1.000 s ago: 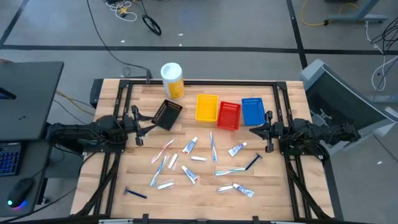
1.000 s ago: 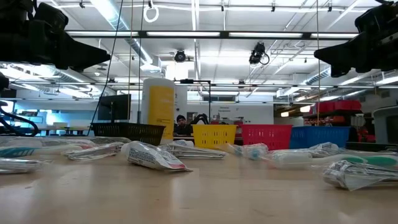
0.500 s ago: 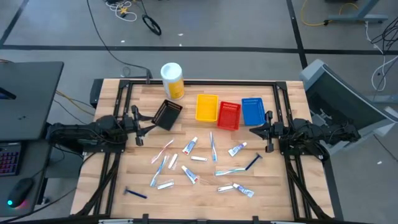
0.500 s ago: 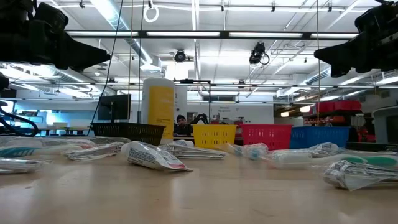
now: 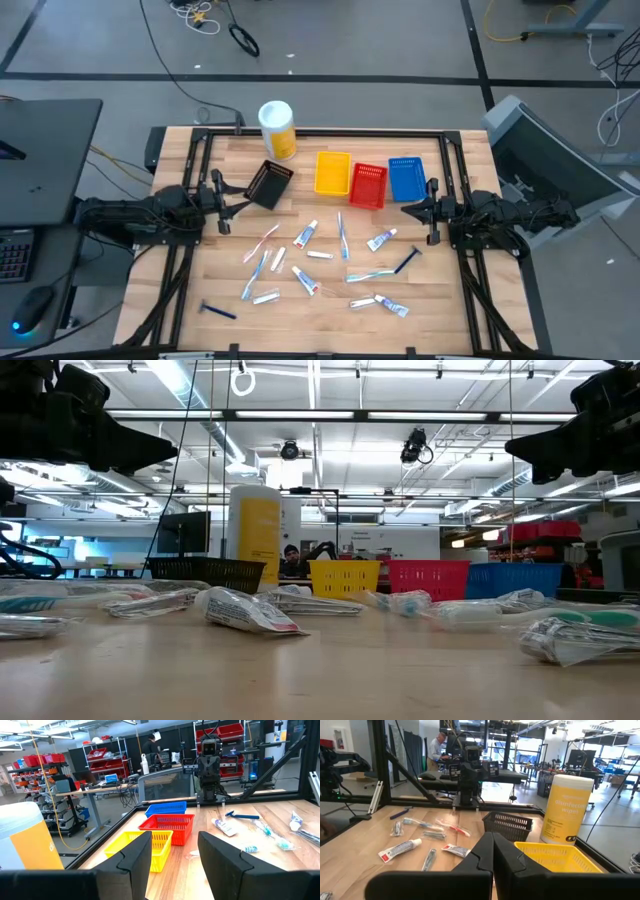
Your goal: Pick & Place Travel size toiletries
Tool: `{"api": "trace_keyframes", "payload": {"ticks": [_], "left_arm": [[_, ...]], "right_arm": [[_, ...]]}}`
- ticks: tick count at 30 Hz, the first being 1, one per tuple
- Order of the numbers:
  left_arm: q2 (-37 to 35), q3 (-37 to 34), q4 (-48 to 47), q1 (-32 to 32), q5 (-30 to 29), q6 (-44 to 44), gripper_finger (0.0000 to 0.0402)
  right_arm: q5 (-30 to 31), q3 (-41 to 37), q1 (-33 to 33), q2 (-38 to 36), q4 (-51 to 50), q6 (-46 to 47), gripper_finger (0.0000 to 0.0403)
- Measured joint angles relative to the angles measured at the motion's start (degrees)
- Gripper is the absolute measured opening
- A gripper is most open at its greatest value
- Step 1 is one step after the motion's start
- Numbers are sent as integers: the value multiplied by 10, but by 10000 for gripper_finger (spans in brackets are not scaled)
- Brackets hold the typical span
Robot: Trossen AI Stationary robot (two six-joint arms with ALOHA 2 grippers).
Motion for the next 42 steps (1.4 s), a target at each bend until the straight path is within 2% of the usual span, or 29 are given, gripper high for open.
{"api": "trace_keyframes", "payload": {"ticks": [32,42], "left_arm": [[0,0,1,0,0,-6,169],[0,0,100,0,0,-35,169]], "right_arm": [[0,0,0,0,0,0,1],[0,0,0,0,0,0,1]]}}
